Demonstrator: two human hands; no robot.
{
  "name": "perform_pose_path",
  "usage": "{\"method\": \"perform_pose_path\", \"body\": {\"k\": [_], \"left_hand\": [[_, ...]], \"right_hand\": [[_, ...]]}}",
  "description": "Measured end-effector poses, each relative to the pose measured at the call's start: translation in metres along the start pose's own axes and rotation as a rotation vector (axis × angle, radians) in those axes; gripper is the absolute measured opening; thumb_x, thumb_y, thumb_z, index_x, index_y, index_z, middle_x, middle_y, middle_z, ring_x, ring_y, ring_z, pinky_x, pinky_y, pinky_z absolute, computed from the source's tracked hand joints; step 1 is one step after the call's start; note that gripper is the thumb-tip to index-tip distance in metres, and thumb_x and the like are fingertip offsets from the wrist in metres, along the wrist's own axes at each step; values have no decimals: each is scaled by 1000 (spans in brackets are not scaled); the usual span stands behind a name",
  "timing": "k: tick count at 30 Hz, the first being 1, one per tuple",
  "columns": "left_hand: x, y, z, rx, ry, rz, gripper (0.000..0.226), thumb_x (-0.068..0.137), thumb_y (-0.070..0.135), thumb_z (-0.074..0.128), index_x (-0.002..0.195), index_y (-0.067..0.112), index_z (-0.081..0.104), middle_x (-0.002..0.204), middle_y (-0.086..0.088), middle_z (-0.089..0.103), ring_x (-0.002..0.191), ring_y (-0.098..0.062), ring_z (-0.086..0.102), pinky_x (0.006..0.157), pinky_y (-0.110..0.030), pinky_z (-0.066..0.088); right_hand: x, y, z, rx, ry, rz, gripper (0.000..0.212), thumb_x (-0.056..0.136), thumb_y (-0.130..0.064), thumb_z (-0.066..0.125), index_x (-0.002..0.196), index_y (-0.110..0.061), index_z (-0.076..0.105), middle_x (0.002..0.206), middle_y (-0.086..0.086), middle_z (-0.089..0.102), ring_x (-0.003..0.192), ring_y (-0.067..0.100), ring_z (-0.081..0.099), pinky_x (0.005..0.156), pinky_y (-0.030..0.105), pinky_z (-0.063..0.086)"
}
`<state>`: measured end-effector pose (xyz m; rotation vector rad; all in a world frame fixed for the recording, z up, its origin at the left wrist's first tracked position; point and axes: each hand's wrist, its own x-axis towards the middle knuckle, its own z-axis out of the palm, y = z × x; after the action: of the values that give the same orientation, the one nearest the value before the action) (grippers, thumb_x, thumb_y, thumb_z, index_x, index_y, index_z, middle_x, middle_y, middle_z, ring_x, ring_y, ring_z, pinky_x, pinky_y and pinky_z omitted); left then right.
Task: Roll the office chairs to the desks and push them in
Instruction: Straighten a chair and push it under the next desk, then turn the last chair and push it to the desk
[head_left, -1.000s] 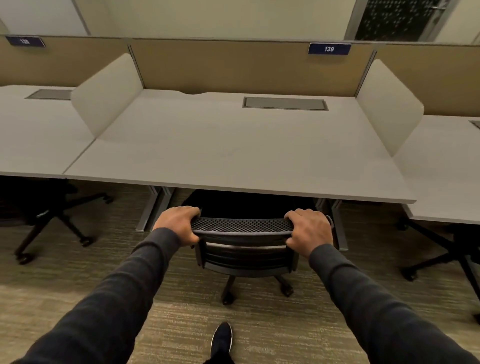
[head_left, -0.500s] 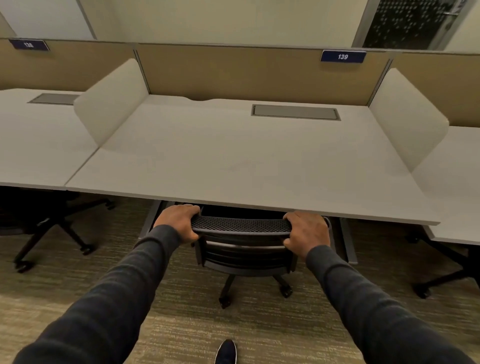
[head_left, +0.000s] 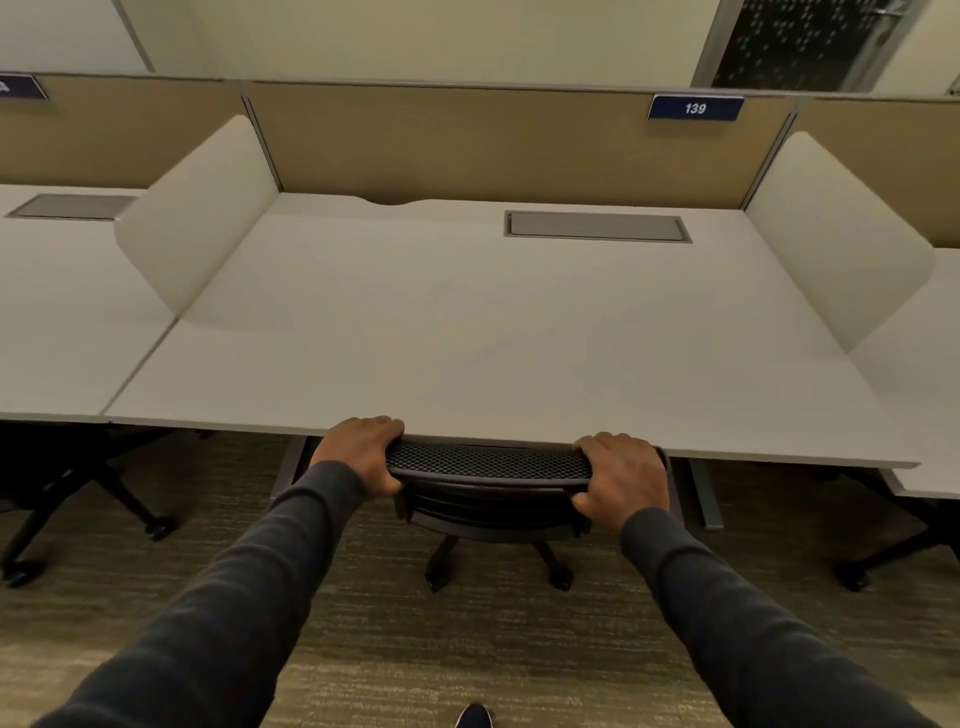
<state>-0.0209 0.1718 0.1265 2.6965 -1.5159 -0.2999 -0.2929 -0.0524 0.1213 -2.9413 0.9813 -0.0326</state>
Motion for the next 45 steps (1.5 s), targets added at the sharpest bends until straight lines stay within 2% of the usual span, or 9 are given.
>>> {"method": "perform_pose_path", "body": {"k": [5,9,15,21,25,29,32,39,45], "left_hand": [[3,-7,4,16,8,20,36,66,49,69,93,32,54,85,11,57,76,-14,54,70,-28,44],[5,-8,5,20,-22,34,37,68,50,67,98,31,56,88,10,54,79,-13,53,70,-28,42],[14,41,-3,66,-131,44,54,69,58,61,114,28,55,100,3,57,92,-19,56,90,-40,45],[23,163,6,73,-96,127,68,76,62,62,128,22,47,119,-5,59,108,-28,57,96,-42,42],[25,244,19,122,-22,89,79,79,62,58,139,14,36,134,-14,50,121,-35,48,103,-48,36],[22,325,34,173,68,116,97,80,63,57,152,13,16,149,-22,31,137,-42,29,114,-58,21],[20,397,50,153,83,190,95,83,61,56,155,19,11,159,-22,15,147,-42,9,117,-61,5],[3,581,90,54,7,347,94,86,57,57,157,21,7,163,-16,11,151,-35,6,119,-57,5],[12,704,98,53,-38,508,93,87,54,59,157,22,7,163,-16,12,151,-35,6,121,-56,7]], "right_hand": [[2,-3,3,19,51,15,55,58,-39,79,109,-21,69,97,-1,68,90,24,62,87,38,47],[-1,-5,2,33,48,26,56,62,-41,77,114,-24,66,104,-2,67,97,22,61,93,39,44],[-9,-2,-2,82,47,-22,63,71,-46,67,130,-25,58,123,-2,64,115,21,55,110,43,33],[-45,13,4,103,116,-131,83,83,-52,61,154,-22,31,157,5,35,147,26,27,124,47,11],[-82,53,8,158,114,-145,89,87,-51,59,159,-31,11,167,0,9,154,21,4,124,48,2],[-127,124,6,167,64,-85,92,91,-52,56,158,-34,-3,167,4,7,154,23,6,124,47,4],[-164,187,2,153,53,-37,92,93,-51,55,157,-35,-9,167,6,4,154,23,5,124,48,5],[-249,328,-11,133,23,97,93,91,-49,57,158,-32,-6,166,6,7,153,22,9,124,49,9],[-307,437,-18,159,69,248,92,91,-50,57,159,-31,-2,167,5,7,152,24,15,123,47,13]]}}
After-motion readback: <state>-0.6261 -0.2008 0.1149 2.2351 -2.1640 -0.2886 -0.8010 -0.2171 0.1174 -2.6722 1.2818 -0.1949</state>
